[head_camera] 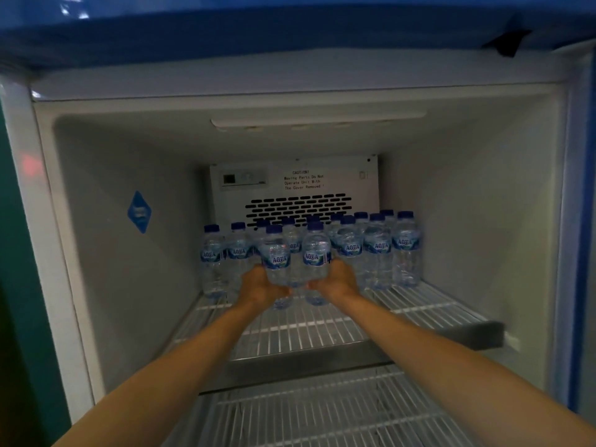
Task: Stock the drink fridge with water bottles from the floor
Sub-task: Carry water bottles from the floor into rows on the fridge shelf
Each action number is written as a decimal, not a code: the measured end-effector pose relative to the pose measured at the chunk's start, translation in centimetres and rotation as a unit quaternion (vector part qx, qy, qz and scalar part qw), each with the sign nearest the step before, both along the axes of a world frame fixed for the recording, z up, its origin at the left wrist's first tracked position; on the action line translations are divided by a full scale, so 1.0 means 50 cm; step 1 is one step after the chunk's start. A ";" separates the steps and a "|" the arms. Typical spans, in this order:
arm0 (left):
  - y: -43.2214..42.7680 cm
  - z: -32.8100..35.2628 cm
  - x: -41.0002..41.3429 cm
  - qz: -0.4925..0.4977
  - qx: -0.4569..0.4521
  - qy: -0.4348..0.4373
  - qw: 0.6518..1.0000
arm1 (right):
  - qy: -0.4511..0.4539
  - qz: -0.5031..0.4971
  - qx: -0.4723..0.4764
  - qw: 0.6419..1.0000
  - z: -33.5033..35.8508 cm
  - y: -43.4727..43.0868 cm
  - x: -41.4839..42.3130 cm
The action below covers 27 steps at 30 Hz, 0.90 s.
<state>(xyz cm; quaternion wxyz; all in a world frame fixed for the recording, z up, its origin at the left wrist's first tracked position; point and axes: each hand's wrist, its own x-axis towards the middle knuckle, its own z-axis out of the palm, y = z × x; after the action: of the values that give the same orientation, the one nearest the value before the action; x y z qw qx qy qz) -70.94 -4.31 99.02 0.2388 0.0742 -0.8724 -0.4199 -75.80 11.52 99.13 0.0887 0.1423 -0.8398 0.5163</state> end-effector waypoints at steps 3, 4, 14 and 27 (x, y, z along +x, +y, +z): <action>0.018 0.005 -0.022 0.002 0.008 -0.013 1.000 | 0.016 -0.003 -0.015 1.000 -0.002 0.002 0.000; 0.026 0.005 -0.030 -0.007 0.014 -0.014 1.000 | 0.025 -0.002 -0.016 1.000 -0.003 0.001 0.000; 0.018 -0.003 -0.065 -0.036 0.056 -0.022 0.998 | 0.033 0.044 0.014 0.998 -0.004 0.000 0.004; 0.024 -0.013 -0.072 -0.038 0.050 0.006 0.998 | 0.094 -0.038 0.081 0.992 0.009 -0.008 -0.002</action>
<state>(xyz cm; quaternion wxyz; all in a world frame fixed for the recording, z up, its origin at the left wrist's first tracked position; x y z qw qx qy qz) -74.56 -3.09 98.39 0.2243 0.0501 -0.8511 -0.4720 -75.90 11.13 99.58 0.1750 0.1644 -0.8716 0.4274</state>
